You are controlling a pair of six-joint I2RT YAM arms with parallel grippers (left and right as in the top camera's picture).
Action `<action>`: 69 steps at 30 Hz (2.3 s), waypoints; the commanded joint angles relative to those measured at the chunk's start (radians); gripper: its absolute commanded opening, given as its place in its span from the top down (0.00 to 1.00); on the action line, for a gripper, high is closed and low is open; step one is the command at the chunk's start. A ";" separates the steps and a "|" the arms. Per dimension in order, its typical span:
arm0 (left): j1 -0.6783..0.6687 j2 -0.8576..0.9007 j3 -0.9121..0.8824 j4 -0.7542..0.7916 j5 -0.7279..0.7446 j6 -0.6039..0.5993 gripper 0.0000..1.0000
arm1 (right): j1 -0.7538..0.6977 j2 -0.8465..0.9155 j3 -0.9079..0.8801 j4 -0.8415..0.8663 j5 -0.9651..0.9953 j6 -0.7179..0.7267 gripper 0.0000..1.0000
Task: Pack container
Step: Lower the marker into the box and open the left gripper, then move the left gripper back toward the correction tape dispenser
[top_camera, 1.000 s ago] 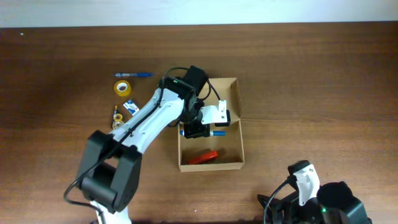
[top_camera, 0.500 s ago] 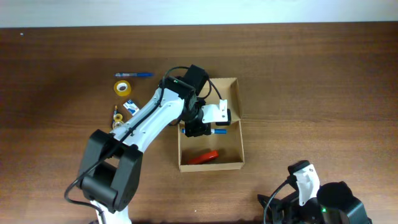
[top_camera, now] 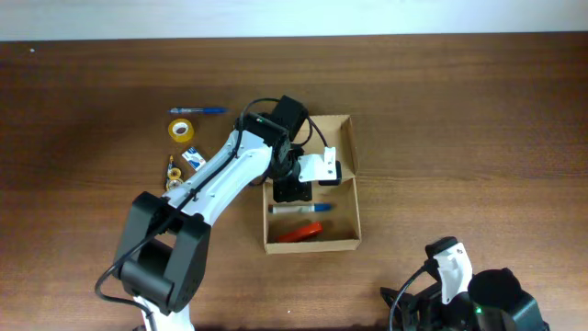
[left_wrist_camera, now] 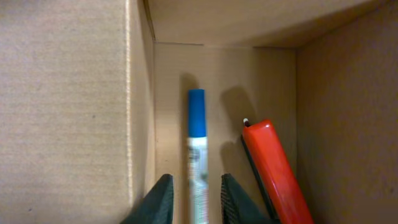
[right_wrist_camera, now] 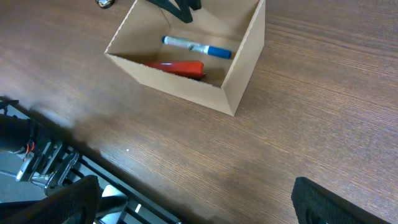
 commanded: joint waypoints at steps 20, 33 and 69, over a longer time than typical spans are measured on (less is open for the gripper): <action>0.092 -0.231 0.366 -0.109 -0.389 -0.422 0.87 | 0.008 0.005 -0.003 0.003 -0.005 -0.003 0.01; 0.559 -0.226 0.365 -0.091 -0.269 -0.538 0.80 | 0.008 0.005 -0.003 0.003 -0.005 -0.003 0.01; 0.752 -0.218 0.064 -0.152 -0.109 -0.404 0.00 | 0.008 0.005 -0.003 0.003 -0.005 -0.003 0.01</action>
